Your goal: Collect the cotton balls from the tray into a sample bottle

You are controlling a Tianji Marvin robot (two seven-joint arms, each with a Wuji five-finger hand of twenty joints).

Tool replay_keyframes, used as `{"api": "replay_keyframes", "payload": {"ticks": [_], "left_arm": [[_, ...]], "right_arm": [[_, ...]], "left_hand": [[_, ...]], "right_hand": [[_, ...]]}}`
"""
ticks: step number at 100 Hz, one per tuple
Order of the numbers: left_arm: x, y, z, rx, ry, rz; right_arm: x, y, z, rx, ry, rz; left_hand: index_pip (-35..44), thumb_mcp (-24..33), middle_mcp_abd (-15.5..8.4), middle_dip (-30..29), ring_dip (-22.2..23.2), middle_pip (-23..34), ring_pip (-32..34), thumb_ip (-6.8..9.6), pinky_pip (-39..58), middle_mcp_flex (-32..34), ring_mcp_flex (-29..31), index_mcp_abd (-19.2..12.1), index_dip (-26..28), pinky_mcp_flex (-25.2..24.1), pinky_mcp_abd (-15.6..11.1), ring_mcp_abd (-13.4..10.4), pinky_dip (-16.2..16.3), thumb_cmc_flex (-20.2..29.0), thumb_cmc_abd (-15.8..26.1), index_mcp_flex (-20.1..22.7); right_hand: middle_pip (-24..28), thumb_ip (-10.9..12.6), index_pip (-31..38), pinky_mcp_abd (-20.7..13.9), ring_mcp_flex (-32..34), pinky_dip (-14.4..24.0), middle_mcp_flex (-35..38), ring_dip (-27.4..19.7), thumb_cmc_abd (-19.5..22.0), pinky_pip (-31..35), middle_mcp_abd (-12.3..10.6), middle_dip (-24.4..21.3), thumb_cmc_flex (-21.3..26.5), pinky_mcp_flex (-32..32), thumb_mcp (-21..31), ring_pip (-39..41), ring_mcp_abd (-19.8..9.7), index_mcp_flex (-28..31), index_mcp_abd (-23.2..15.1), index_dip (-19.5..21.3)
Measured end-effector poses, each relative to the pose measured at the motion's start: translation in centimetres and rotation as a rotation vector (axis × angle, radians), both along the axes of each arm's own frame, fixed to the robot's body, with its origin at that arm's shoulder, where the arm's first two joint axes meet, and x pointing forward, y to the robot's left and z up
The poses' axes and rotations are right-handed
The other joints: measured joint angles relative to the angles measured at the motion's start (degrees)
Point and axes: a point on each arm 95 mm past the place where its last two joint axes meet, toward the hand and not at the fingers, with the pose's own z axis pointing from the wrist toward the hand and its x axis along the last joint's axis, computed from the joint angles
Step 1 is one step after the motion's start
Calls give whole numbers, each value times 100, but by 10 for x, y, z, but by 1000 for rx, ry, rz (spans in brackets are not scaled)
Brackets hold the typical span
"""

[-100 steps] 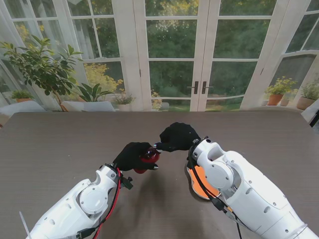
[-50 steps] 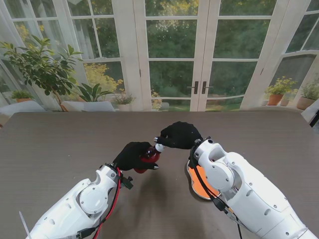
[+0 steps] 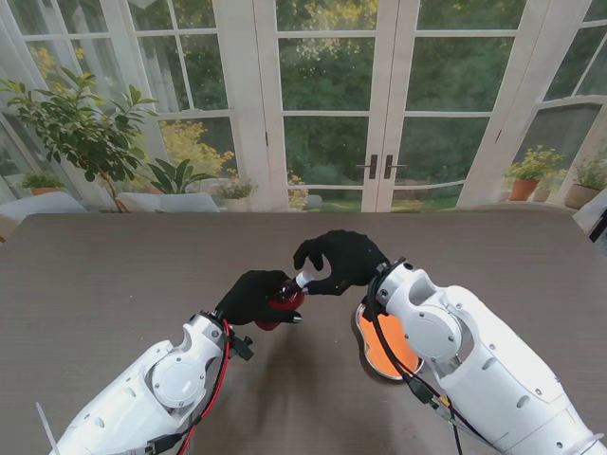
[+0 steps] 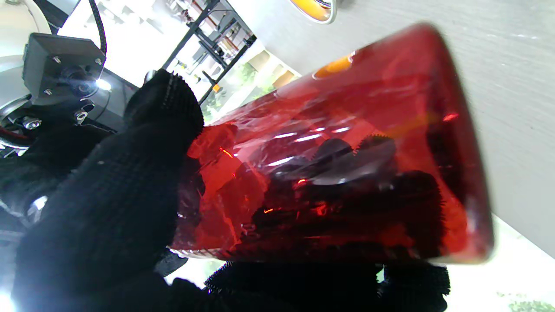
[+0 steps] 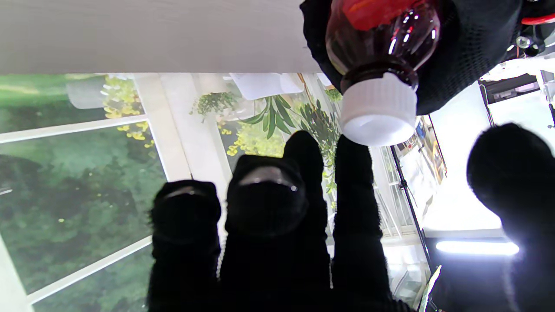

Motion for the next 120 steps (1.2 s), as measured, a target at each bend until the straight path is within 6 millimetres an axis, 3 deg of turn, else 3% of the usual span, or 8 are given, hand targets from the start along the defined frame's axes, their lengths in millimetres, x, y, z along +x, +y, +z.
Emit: {"api": "replay_keyframes", "payload": {"ticks": [9, 21, 61, 69, 74, 87, 101, 120], "left_arm": [[0, 0, 0, 0, 0, 0], [0, 0, 0, 0, 1, 0], [0, 0, 0, 1, 0, 0], [0, 0, 0, 1, 0, 0], [0, 0, 0, 2, 1, 0], [0, 0, -1, 2, 1, 0], [0, 0, -1, 3, 2, 1], [0, 0, -2, 3, 4, -1]], "right_arm": [[1, 0, 0, -10, -25, -3], [3, 0, -2, -6, -45, -6], [5, 5, -9, 12, -96, -26], [5, 6, -9, 16, -93, -31], [5, 6, -9, 21, -92, -32], [5, 6, -9, 24, -90, -33], [5, 6, -10, 19, -80, -35], [5, 8, -11, -6, -53, -41]], "left_hand": [[0, 0, 0, 0, 0, 0, 0, 0, 0, 0, 0, 0, 0, 0, 0, 0, 0, 0, 0, 0], [0, 0, 0, 0, 0, 0, 0, 0, 0, 0, 0, 0, 0, 0, 0, 0, 0, 0, 0, 0], [0, 0, 0, 0, 0, 1, 0, 0, 0, 0, 0, 0, 1, 0, 0, 0, 0, 0, 0, 0], [0, 0, 0, 0, 0, 1, 0, 0, 0, 0, 0, 0, 1, 0, 0, 0, 0, 0, 0, 0], [0, 0, 0, 0, 0, 1, 0, 0, 0, 0, 0, 0, 1, 0, 0, 0, 0, 0, 0, 0], [0, 0, 0, 0, 0, 1, 0, 0, 0, 0, 0, 0, 1, 0, 0, 0, 0, 0, 0, 0], [0, 0, 0, 0, 0, 1, 0, 0, 0, 0, 0, 0, 1, 0, 0, 0, 0, 0, 0, 0], [0, 0, 0, 0, 0, 1, 0, 0, 0, 0, 0, 0, 2, 0, 0, 0, 0, 0, 0, 0]], "right_hand": [[29, -9, 37, 0, 0, 0, 0, -1, -724, -9, -2, -4, 344, 51, 251, -1, -4, 111, -125, -16], [67, -23, 100, 0, 0, 0, 150, -1, -1222, -10, -28, -23, 635, 166, 454, 101, -103, 314, -207, -19], [123, -64, 322, 0, 0, 0, 634, 206, -1290, -6, -61, -30, 944, 472, 491, 680, -138, 922, -266, -20], [125, -732, 706, 0, 0, -1, 765, 227, -1289, 7, -62, -6, 1104, 515, 491, 813, -139, 1067, -257, -510], [127, -962, 871, 0, 0, -2, 788, 263, -1289, 15, -63, -4, 1127, 547, 491, 884, -139, 1101, -250, -676], [200, -1199, 1153, 0, 0, -3, 977, 336, -1288, 40, -76, -1, 1170, 603, 473, 1048, -139, 1116, -171, -921], [265, -1253, 1358, 0, 0, -3, 1231, 435, -984, 89, -123, 51, 1101, 700, 292, 1284, -135, 1202, 4, -1096], [306, -1147, 1411, 47, 9, -3, 1578, 561, 166, 202, -137, 142, 727, 841, -134, 1593, -46, 1673, 331, -1073]]}}
